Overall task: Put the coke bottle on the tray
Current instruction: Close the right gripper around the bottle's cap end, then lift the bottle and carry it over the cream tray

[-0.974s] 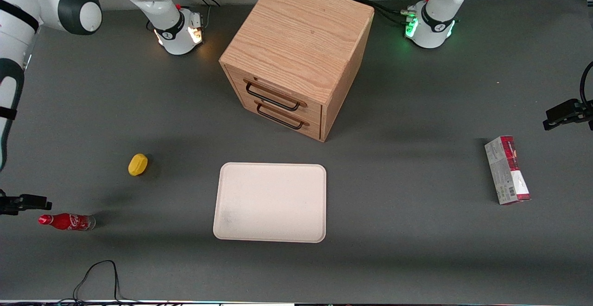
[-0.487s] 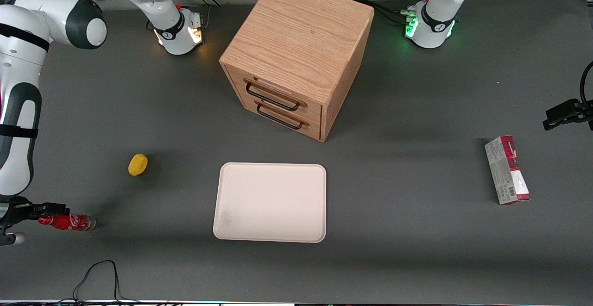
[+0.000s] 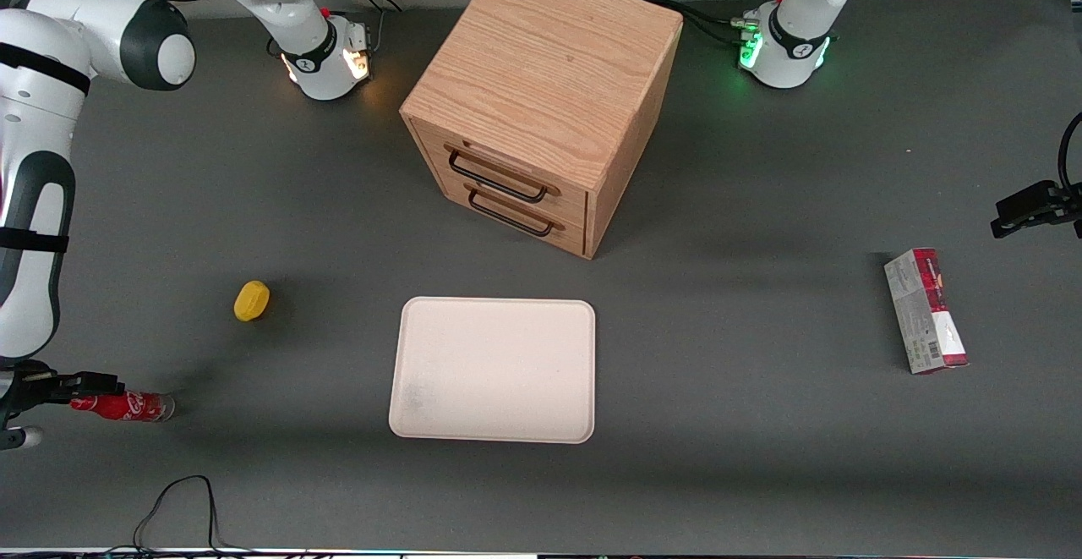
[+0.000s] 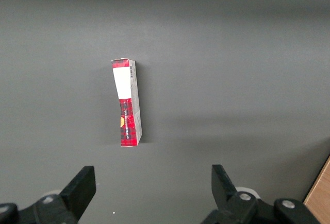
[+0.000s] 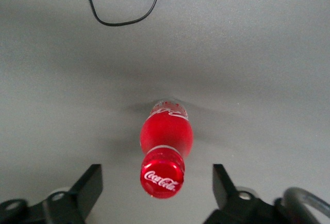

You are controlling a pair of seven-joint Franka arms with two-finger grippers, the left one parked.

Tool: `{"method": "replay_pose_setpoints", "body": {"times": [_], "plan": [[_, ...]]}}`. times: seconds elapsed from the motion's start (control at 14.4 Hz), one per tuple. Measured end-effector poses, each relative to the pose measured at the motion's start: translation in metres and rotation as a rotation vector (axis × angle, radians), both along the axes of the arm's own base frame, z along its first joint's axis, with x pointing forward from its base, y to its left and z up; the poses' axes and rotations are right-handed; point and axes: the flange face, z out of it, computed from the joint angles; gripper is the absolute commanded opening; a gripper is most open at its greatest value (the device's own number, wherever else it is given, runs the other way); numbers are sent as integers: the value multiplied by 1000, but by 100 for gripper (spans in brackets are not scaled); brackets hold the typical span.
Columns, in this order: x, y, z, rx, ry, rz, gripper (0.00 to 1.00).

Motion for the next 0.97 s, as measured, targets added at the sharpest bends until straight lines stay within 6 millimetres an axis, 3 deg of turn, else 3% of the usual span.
{"method": "replay_pose_setpoints", "body": {"times": [0.9, 0.97], "plan": [[-1, -5, 2, -2, -2, 20, 0], [-2, -1, 12, 3, 6, 26, 0]]}}
